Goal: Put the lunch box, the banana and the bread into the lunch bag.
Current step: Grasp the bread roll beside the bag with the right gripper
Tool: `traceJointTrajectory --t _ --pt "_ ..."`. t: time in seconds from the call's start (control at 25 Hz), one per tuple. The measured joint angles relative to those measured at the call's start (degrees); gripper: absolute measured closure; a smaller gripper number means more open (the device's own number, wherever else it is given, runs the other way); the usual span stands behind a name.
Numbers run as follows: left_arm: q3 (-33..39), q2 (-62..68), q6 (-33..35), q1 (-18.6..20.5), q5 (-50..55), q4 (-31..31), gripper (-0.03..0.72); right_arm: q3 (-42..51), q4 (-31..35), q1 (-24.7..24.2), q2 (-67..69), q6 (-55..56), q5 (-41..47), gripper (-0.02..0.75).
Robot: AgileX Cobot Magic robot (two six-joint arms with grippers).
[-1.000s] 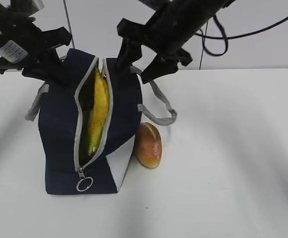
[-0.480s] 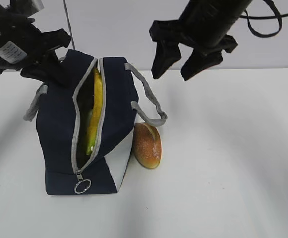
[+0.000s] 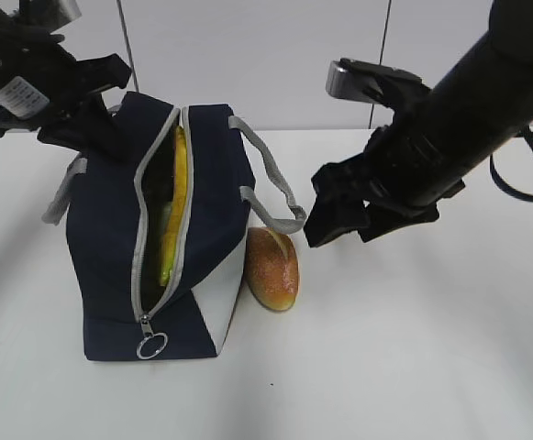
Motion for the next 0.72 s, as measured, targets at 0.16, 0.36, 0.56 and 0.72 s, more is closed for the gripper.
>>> traceJointTrajectory --t 0.16,0.36,0.56,0.72 --pt "0.0 0.0 0.0 0.0 0.0 0.26 0.691 5.34 5.39 0.0 -0.32 -8.23 -3.47 0.226" --pt "0.0 0.0 0.0 0.0 0.05 0.4 0.691 7.04 7.54 0.0 2.76 -11.29 -5.27 0.226" --pt "0.0 0.0 0.0 0.0 0.05 0.4 0.691 7.07 10.99 0.0 7.46 -11.94 -7.72 0.224" --pt "0.0 0.0 0.0 0.0 0.05 0.46 0.691 6.72 11.84 0.0 9.08 -13.12 -10.89 0.132"
